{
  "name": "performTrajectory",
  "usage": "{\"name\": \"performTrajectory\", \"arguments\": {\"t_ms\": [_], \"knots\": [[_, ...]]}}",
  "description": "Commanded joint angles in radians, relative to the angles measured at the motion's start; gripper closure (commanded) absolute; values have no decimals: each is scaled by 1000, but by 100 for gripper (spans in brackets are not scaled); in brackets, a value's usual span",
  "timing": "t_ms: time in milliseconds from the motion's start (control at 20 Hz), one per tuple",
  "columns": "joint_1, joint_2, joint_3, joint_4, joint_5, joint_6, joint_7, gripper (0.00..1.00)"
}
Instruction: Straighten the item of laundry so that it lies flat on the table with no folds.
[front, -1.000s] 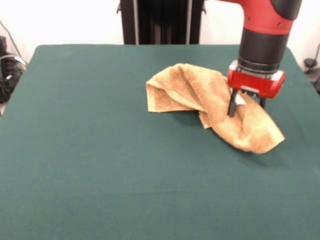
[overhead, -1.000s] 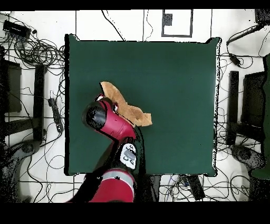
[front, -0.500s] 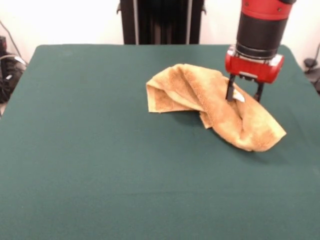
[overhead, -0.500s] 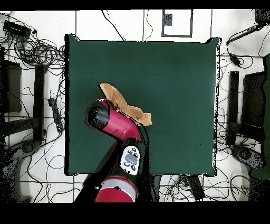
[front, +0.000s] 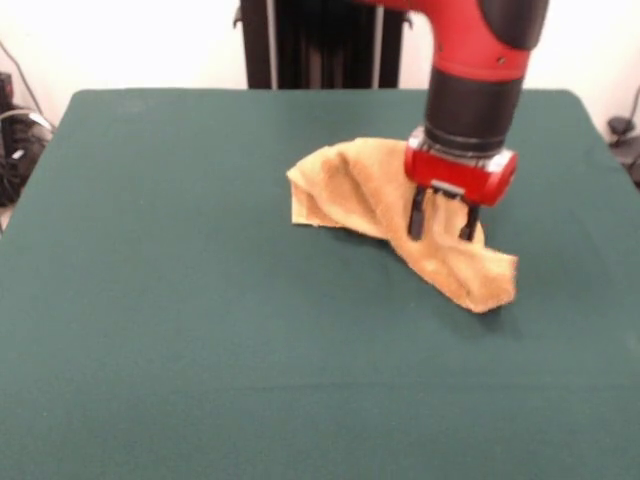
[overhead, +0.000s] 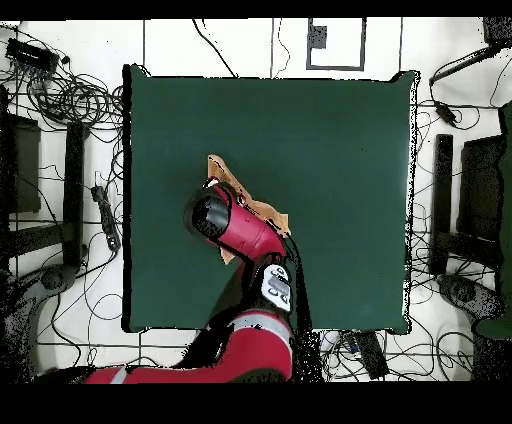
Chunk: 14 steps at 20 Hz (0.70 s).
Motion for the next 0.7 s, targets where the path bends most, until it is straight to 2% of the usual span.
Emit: {"name": "performTrajectory", "arguments": {"t_ms": [50, 350, 700], "knots": [[-20, 150, 188, -32, -28, -136, 219, 0], [136, 123, 75, -32, 152, -19, 333, 0], [174, 113, 39, -33, 216, 26, 316, 0]]}}
